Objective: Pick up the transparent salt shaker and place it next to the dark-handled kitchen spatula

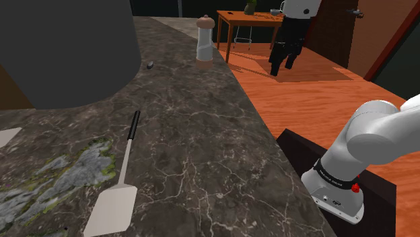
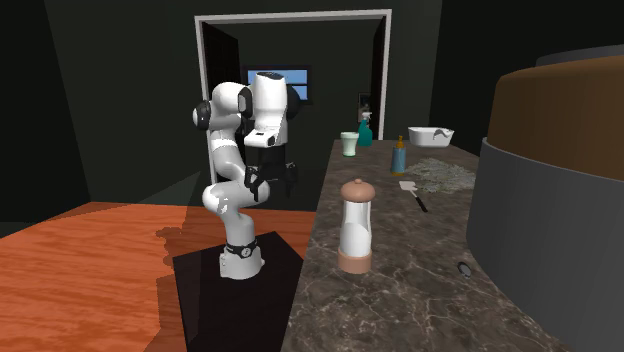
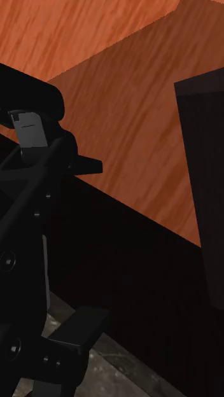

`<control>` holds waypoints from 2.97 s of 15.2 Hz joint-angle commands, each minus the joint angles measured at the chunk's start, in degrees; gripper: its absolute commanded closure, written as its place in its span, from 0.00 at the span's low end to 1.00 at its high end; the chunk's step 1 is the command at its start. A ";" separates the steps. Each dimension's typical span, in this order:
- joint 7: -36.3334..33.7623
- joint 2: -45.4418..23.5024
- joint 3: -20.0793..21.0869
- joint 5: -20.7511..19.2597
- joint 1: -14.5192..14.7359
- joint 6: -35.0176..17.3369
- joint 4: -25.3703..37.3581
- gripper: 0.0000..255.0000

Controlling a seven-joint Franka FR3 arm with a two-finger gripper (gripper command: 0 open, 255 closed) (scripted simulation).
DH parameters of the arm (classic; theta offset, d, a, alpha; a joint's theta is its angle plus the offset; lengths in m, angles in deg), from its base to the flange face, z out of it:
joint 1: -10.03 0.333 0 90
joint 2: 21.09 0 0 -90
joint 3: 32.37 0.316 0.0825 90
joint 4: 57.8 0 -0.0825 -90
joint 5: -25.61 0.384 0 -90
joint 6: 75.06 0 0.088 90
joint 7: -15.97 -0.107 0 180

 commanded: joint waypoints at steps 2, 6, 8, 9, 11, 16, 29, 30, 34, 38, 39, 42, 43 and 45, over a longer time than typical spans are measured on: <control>-0.60 -1.93 0.56 -0.11 -0.06 -0.67 1.76 0.00; -3.06 -9.51 2.78 -0.97 -0.47 -2.63 9.31 0.00; -4.35 -13.24 3.87 -1.65 -0.74 -3.19 13.40 0.00; -5.01 -15.10 4.42 -2.05 -0.88 -3.37 15.52 0.00; -6.37 -18.83 5.51 -2.99 -1.16 -3.52 19.95 0.00; -9.92 -28.36 8.22 -6.17 -1.66 -2.65 32.23 0.00; -16.50 -49.60 12.70 -16.41 0.07 2.99 61.31 0.00; -16.51 -49.32 12.60 -16.29 -0.08 2.09 60.17 0.00; -16.54 -48.50 12.27 -15.96 -0.57 -1.02 56.34 0.00; -16.54 -48.50 12.27 -15.96 -0.57 -1.02 56.34 0.00; -16.54 -48.50 12.27 -15.96 -0.57 -1.02 56.34 0.00; -16.54 -48.50 12.27 -15.96 -0.57 -1.01 56.36 1.00; -16.54 -48.50 12.27 -15.96 -0.57 -1.01 56.36 1.00; -16.53 -48.53 12.27 -15.97 -0.57 -1.00 56.39 1.00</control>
